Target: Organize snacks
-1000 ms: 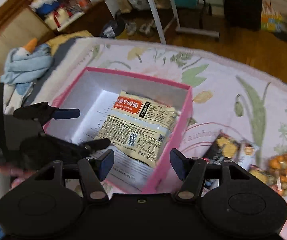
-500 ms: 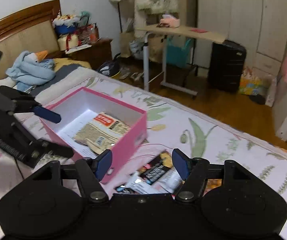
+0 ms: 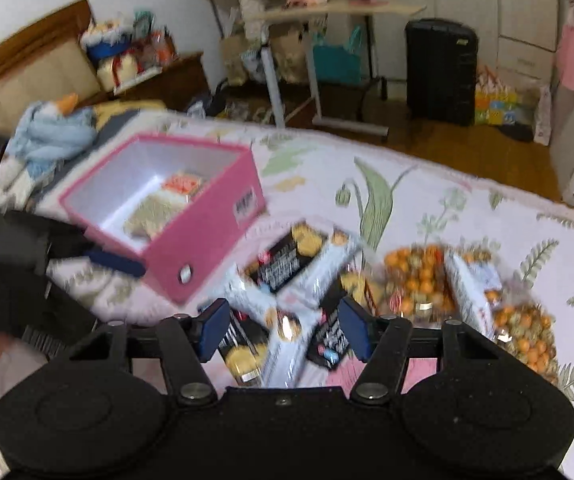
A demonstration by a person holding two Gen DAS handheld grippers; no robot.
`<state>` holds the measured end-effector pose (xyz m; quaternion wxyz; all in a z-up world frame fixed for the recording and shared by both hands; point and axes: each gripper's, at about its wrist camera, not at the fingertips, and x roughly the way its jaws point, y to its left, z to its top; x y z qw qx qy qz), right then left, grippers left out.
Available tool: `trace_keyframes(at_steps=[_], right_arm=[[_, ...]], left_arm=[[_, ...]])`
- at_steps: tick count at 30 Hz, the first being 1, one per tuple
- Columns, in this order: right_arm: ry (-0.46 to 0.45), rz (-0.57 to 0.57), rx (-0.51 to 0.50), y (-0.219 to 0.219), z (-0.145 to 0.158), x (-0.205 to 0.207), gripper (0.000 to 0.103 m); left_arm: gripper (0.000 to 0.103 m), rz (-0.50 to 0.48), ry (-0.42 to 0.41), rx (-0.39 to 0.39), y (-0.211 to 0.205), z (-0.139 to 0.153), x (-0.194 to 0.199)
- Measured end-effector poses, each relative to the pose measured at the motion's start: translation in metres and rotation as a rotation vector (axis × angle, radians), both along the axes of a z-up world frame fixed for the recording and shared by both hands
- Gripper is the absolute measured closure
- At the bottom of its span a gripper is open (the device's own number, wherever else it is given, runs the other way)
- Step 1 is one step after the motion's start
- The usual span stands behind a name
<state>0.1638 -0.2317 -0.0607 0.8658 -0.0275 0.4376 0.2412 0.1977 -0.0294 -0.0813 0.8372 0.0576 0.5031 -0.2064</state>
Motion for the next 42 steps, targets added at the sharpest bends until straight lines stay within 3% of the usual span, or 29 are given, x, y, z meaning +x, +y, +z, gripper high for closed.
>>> trace_keyframes(at_steps=[3,7,14,17,24,26,31,42], right_arm=[[0.061,0.053,-0.015,0.005,-0.019,0.001,0.039],[0.118,0.084,-0.022,0.015,-0.039,0.006,0.039],[0.163,0.003,-0.03,0.028,-0.081,0.017,0.039],[0.181,-0.003,-0.029,0.031,-0.095,0.018,0.039],[0.187,-0.031,-0.024,0.028,-0.102,0.019,0.067],[0.193,-0.06,-0.016,0.021,-0.1,0.021,0.068],[0.228,-0.091,0.028,0.01,-0.103,0.026,0.069],[0.288,-0.097,0.035,0.008,-0.102,0.026,0.07]], left_arm=[[0.034,-0.04,-0.059,0.009,-0.01,-0.008,0.016],[0.035,-0.145,-0.074,0.009,-0.022,-0.019,0.036],[0.035,-0.353,-0.222,0.143,-0.045,-0.054,0.042],[0.035,-0.372,-0.161,0.14,-0.043,-0.069,0.048],[0.038,-0.391,-0.009,0.134,-0.038,-0.096,0.059],[0.038,-0.382,0.001,0.134,-0.035,-0.098,0.058],[0.071,-0.367,0.015,0.122,-0.037,-0.091,0.053],[0.074,-0.259,0.028,0.086,-0.032,-0.079,0.05]])
